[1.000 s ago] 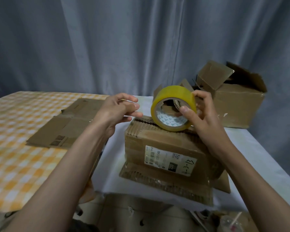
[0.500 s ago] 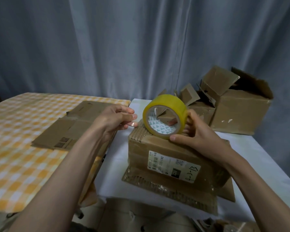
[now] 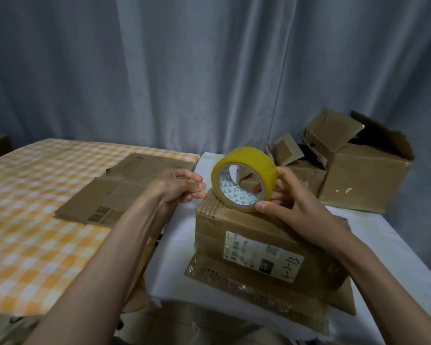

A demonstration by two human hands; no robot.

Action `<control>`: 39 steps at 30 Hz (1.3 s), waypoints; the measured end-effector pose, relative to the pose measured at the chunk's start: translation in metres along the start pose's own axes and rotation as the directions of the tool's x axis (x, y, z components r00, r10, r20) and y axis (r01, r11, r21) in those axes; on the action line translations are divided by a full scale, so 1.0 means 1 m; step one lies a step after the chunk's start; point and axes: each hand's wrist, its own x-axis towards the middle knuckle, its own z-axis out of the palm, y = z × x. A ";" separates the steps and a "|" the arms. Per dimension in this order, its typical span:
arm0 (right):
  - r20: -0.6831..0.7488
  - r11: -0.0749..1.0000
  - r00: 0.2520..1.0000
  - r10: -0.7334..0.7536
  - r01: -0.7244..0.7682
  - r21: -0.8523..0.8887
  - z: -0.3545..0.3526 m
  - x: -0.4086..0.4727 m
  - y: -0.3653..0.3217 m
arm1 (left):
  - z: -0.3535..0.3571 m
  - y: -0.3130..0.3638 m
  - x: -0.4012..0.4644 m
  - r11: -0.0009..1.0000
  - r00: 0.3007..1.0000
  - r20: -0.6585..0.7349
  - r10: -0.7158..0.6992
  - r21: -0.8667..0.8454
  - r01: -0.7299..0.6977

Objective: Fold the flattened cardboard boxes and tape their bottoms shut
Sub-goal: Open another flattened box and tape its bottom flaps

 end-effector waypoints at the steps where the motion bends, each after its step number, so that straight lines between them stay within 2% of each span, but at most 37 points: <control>1: 0.005 1.000 1.000 -0.004 0.004 -0.003 0.000 0.000 0.000 | 0.000 0.000 0.000 1.000 1.000 0.005 -0.003 -0.004 0.003; 9: 0.034 0.999 0.999 -0.036 0.036 0.000 0.000 -0.001 -0.003 | -0.009 0.000 -0.001 1.000 0.999 0.042 -0.024 0.020 0.023; 20: 0.038 1.000 0.999 -0.015 0.014 0.025 0.002 0.002 -0.003 | -0.003 -0.012 0.006 0.996 0.998 0.014 -0.067 0.057 0.066; 29: 0.030 1.000 1.000 0.006 -0.007 0.030 0.004 0.000 -0.002 | 0.013 -0.013 -0.006 0.926 0.998 -0.026 0.065 0.373 -0.051; 39: 0.029 1.000 1.000 0.006 -0.007 0.026 0.006 0.000 -0.001 | 0.014 -0.015 -0.008 0.884 1.000 0.011 0.021 0.466 -0.024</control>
